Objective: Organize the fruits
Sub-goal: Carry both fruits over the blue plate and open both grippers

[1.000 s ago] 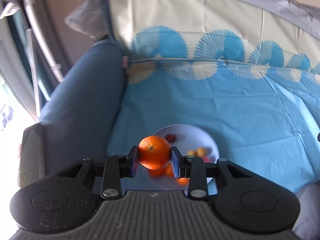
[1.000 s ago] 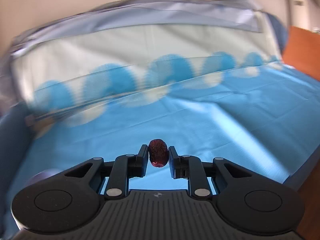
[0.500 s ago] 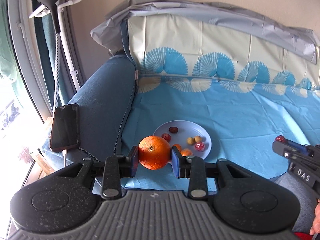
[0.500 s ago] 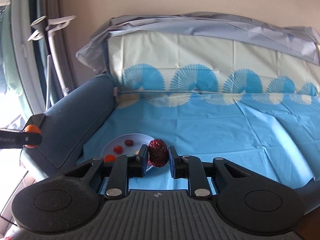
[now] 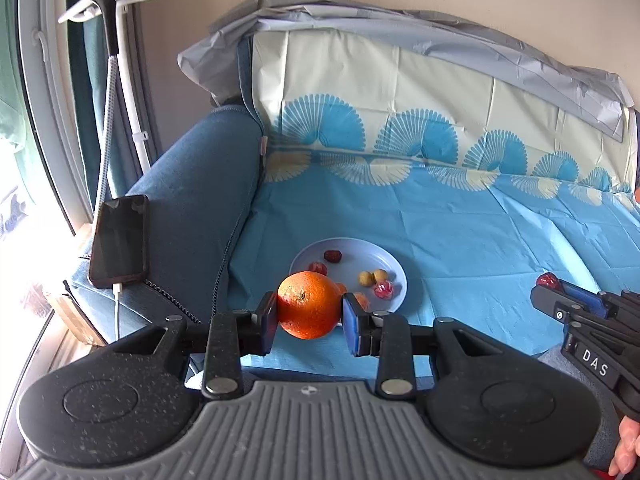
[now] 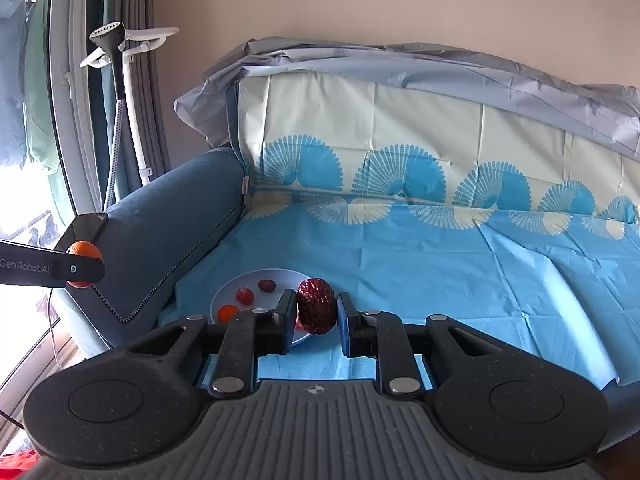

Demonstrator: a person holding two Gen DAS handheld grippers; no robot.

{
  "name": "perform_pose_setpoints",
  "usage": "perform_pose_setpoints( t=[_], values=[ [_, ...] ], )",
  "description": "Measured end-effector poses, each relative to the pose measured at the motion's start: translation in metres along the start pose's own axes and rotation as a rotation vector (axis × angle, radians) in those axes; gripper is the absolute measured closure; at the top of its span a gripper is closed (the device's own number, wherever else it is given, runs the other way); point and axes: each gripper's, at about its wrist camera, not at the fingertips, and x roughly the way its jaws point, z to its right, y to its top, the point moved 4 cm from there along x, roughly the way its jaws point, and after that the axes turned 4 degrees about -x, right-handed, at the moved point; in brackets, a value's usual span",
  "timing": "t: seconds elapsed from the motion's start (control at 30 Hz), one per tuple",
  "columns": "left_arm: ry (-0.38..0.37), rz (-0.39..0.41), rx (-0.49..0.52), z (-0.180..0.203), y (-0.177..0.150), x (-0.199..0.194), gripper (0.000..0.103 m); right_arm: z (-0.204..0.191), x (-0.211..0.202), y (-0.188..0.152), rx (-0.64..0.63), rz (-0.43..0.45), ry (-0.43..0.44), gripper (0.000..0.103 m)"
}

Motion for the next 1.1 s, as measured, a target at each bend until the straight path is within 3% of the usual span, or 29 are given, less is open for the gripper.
perform_pose_setpoints(
  t=[0.47, 0.7, 1.1],
  values=[
    [-0.073, -0.087, -0.044, 0.004, 0.028, 0.071, 0.066, -0.009, 0.071, 0.002, -0.034, -0.093, 0.043, 0.081],
    [-0.098, -0.183, -0.071, 0.006, 0.039, 0.131, 0.066, -0.018, 0.131, 0.012, -0.058, -0.131, 0.087, 0.081],
    [-0.124, -0.277, -0.072, 0.018, 0.055, 0.243, 0.066, -0.023, 0.243, 0.005, -0.102, -0.208, 0.121, 0.081]
  ],
)
